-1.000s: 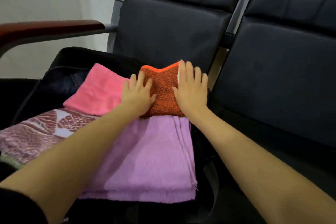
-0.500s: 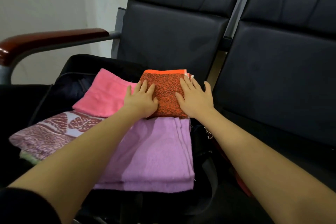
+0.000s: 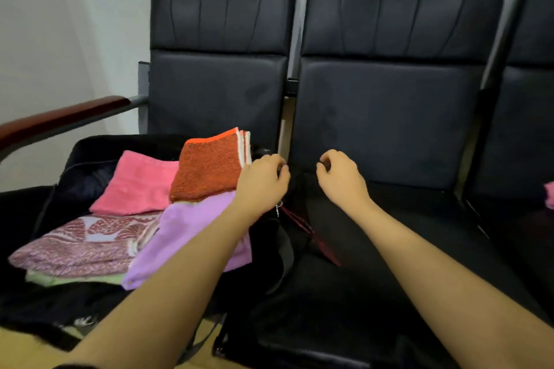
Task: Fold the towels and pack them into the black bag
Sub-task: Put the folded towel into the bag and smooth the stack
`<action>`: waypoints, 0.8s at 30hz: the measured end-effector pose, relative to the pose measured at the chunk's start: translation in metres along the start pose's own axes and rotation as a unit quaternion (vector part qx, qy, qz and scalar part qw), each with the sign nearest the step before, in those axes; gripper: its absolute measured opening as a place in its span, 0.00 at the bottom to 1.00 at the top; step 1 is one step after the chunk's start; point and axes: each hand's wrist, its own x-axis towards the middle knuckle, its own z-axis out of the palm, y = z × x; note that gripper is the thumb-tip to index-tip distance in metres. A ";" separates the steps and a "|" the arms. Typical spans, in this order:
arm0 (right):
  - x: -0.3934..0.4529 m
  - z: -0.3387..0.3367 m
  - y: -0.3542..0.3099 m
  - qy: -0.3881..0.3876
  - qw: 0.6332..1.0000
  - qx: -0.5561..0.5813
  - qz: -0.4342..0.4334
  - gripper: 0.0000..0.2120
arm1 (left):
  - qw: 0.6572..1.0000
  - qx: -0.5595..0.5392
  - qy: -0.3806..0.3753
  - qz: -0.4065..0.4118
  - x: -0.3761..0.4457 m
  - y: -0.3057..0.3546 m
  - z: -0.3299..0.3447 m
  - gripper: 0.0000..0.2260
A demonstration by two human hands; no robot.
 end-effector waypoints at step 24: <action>-0.153 -0.237 0.342 0.263 0.907 -0.014 0.330 0.06 | 0.913 -0.256 -0.290 0.126 -0.057 0.366 0.231 0.11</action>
